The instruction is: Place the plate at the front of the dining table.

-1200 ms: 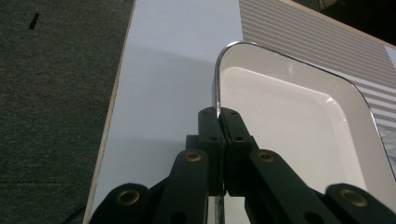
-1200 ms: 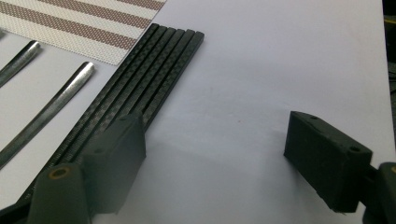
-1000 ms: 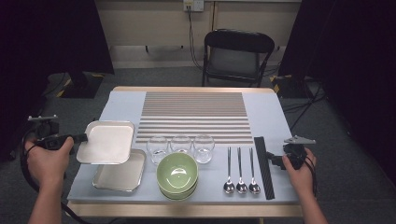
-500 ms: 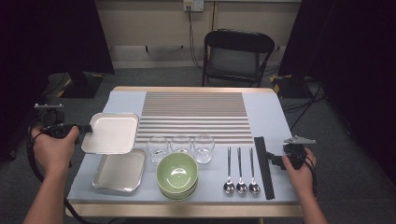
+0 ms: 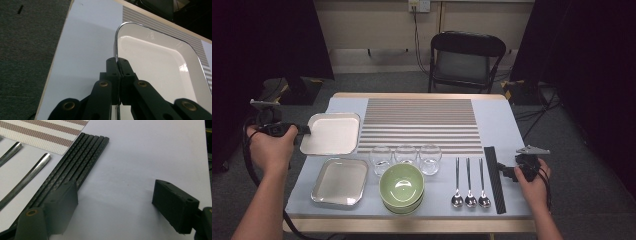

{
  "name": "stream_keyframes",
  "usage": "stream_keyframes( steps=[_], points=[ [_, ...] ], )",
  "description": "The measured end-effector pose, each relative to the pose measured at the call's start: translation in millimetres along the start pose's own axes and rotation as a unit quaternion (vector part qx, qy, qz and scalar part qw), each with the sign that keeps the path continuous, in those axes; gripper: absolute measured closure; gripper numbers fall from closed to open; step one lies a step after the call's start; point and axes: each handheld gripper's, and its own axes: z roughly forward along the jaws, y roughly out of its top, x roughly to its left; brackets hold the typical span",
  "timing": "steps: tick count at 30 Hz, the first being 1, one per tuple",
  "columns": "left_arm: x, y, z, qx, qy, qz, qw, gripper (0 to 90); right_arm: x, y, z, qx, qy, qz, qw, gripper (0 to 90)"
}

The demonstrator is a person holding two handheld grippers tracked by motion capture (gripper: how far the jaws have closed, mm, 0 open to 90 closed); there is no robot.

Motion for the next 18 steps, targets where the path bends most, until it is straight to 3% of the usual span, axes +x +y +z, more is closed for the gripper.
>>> stream_keyframes(
  steps=[7,12,18],
  points=[
    [-11.3,10.4,-1.2,-0.001,0.004,0.001,1.0000,88.9,0.1,-0.1,0.0,0.000,0.000,-0.001,1.0000,19.8],
    [-16.3,17.6,-2.1,-0.002,-0.011,-0.007,0.9999,89.0,0.1,0.0,0.0,0.000,0.000,0.000,1.0000,19.8],
    [-25.7,24.7,-2.0,-0.004,0.002,0.002,1.0000,88.8,0.1,0.0,0.0,0.000,0.000,0.000,1.0000,19.8]
  ],
)
